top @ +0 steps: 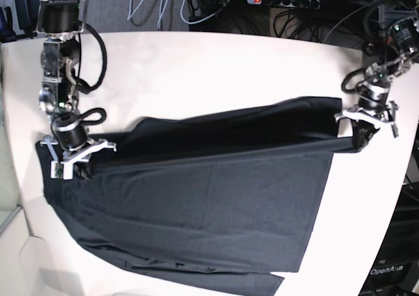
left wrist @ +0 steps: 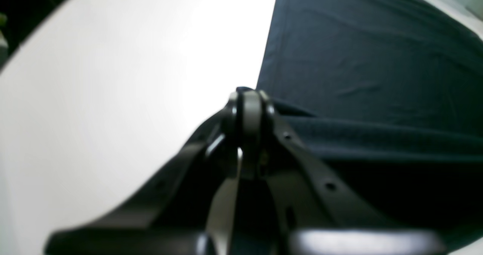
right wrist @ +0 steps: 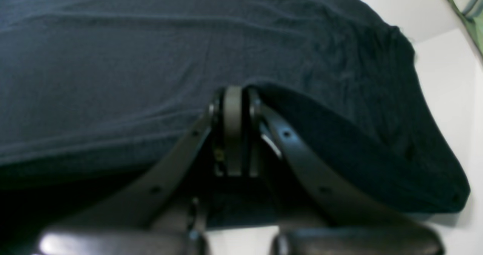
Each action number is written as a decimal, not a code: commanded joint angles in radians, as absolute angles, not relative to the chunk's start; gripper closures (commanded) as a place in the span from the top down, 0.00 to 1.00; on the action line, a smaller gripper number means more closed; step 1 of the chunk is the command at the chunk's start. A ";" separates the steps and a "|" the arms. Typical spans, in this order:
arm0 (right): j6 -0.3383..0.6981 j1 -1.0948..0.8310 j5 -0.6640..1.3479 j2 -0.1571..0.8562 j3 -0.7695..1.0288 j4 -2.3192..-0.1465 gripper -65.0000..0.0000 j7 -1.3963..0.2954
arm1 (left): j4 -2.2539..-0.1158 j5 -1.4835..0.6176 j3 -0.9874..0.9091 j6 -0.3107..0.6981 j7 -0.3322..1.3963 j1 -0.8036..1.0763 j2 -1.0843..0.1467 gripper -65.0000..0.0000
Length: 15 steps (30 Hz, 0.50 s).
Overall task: Fold the T-shirt properly
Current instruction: 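Lift the gripped shirt edge up with both grippers, then hold the raised edge with both grippers, pulling it taut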
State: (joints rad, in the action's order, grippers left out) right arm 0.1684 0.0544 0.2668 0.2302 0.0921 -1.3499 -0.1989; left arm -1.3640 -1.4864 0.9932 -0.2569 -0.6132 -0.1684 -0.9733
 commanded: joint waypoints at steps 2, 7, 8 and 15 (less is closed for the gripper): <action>0.171 0.071 0.268 0.240 0.097 -1.368 0.01 -0.170 | -1.366 -1.484 0.932 -0.346 -0.578 -0.183 -0.984 0.00; 0.171 0.071 0.268 0.240 0.093 -1.368 0.01 -0.170 | -1.369 -1.484 0.849 -0.545 -0.464 -0.183 -0.974 0.00; 0.171 0.071 0.268 0.243 0.081 -1.368 0.01 -0.170 | -1.372 -1.484 0.832 -0.587 -0.441 -0.183 -0.974 0.00; 0.171 0.071 0.268 0.243 0.050 -1.368 0.01 -0.170 | -1.392 -1.484 0.702 -0.665 -0.254 -0.176 -0.935 0.00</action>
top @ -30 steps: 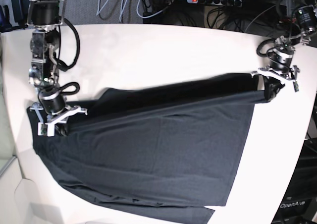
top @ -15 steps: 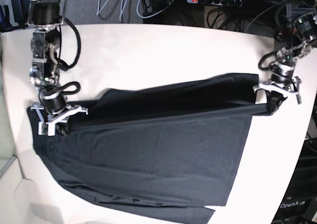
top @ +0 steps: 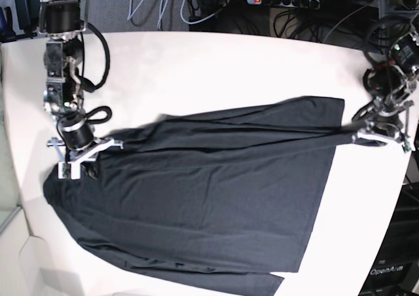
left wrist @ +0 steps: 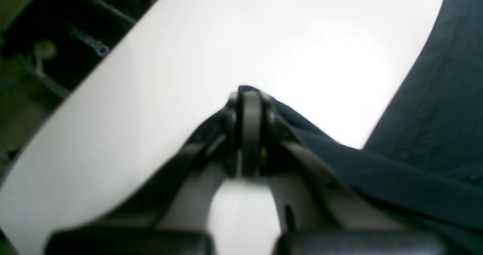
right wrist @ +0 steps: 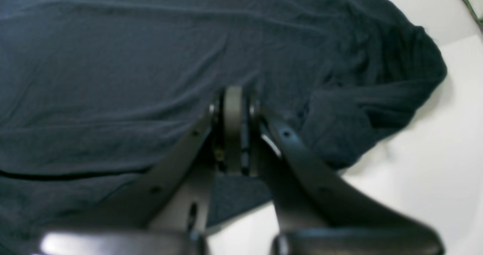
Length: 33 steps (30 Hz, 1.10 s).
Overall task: Fold the T-shirt properly
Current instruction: 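Hold the raised edge with both grippers, pulling it taut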
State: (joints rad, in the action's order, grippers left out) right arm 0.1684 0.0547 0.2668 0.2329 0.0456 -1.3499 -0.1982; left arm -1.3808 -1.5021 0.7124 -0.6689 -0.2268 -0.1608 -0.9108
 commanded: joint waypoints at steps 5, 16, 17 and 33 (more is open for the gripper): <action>0.171 0.071 0.268 0.243 0.050 -1.368 0.01 -0.170 | -1.392 -1.445 0.615 -0.665 -0.125 -0.173 -0.878 0.00; 0.171 0.050 0.268 0.248 0.050 -1.368 0.01 -0.170 | -1.394 -1.403 0.529 -0.664 -0.028 -0.176 -0.829 0.00; 0.171 0.048 0.268 0.248 0.050 -1.368 0.01 -0.170 | -1.394 -1.403 0.529 -0.664 -0.028 -0.176 -0.829 0.00; 0.171 0.024 0.268 0.249 0.048 -1.368 0.37 -0.170 | -1.411 -1.403 0.536 -0.664 -0.028 -0.173 -0.826 0.00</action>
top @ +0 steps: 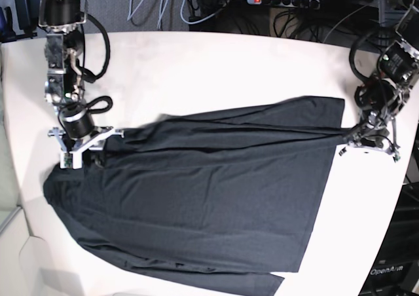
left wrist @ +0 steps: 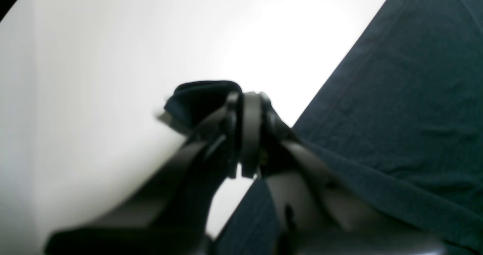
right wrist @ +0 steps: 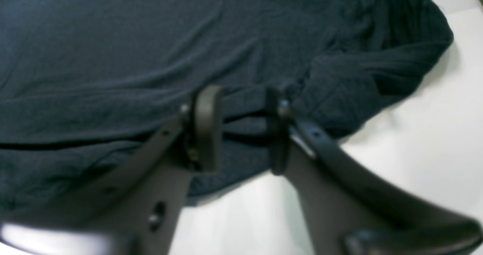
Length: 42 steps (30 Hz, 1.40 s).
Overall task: Fold the T-shirt properly
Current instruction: 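Hold the raised edge with both grippers, pulling it taut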
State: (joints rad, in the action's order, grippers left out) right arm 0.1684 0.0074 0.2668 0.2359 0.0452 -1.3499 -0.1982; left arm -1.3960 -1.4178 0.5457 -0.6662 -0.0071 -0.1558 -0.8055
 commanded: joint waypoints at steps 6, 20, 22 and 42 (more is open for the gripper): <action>0.171 0.028 0.191 0.265 0.045 -1.369 0.39 -0.171 | -1.448 -1.403 0.535 -0.664 -0.028 -0.173 -0.826 0.00; 0.171 0.024 -0.081 0.263 0.024 -1.369 0.40 -0.171 | -1.463 -1.402 0.536 -0.664 -0.028 -0.159 -0.825 0.00; 0.171 0.024 -0.091 0.262 0.024 -1.369 0.40 -0.171 | -1.463 -1.402 0.536 -0.664 -0.028 -0.159 -0.825 0.00; 0.171 0.082 -0.088 0.240 0.027 -1.267 0.60 -0.171 | -1.484 -1.402 0.530 -0.662 -0.030 -0.139 -0.826 0.00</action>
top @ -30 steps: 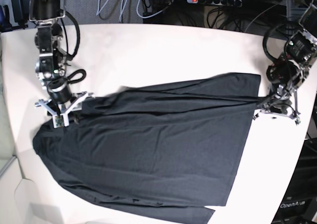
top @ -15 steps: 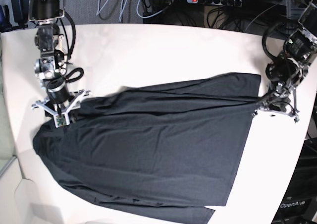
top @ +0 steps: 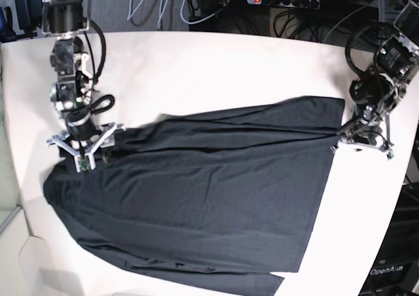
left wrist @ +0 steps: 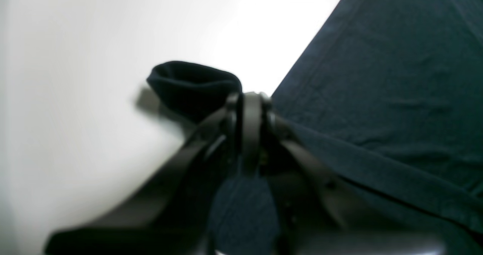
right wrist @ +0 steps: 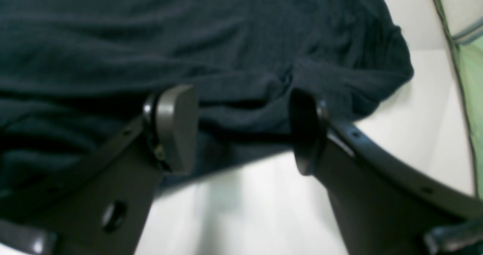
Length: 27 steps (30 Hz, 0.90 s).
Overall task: Fold the T-shirt properly
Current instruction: 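Hold the raised edge with both grippers, pulling it taut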
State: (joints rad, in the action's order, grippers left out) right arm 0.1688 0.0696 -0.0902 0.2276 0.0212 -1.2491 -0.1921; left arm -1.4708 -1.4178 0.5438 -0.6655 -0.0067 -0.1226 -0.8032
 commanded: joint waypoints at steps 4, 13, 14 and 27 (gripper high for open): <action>0.171 0.105 -0.085 0.240 0.027 -1.218 0.60 -0.170 | -1.484 -1.402 0.532 -0.662 -0.030 -0.137 -0.826 0.00; 0.171 0.113 -0.088 0.240 0.054 -1.207 0.60 -0.166 | -1.484 -1.402 0.530 -0.662 -0.030 -0.137 -0.826 0.00; 0.171 0.113 -0.088 0.240 0.054 -1.207 0.60 -0.166 | -1.484 -1.402 0.530 -0.662 -0.030 -0.137 -0.826 0.00; 0.171 0.111 -0.085 0.239 0.054 -1.205 0.58 -0.168 | -1.484 -1.402 0.532 -0.662 -0.030 -0.137 -0.826 0.00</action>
State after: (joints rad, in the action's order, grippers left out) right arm 0.1688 0.0937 -0.0898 0.2298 0.0513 -1.1889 -0.1913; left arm -1.4708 -1.4178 0.5438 -0.6662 -0.0071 -0.1223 -0.8036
